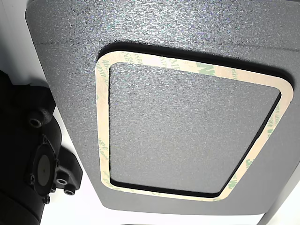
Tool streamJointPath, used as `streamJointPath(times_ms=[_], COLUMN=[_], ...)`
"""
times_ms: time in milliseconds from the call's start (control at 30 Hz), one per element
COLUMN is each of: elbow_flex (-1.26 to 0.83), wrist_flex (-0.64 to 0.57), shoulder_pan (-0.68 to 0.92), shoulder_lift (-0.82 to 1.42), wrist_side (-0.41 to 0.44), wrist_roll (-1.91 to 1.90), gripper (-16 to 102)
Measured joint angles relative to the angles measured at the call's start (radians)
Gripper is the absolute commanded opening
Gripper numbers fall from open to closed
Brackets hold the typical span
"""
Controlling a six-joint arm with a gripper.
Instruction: Grab top frame and put it into gray box.
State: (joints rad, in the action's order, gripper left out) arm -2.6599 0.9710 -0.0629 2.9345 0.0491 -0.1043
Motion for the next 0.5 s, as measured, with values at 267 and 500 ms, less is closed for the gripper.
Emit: streamJointPath(times_ms=[267, 500], elbow_flex=[0.000, 0.087], wrist_flex=[0.000, 0.000], shoulder_pan=[0.000, 0.089], shoulder_lift=[0.000, -0.081], wrist_side=[-0.035, 0.017], wrist_roll=[0.026, 0.054], gripper=[100, 87])
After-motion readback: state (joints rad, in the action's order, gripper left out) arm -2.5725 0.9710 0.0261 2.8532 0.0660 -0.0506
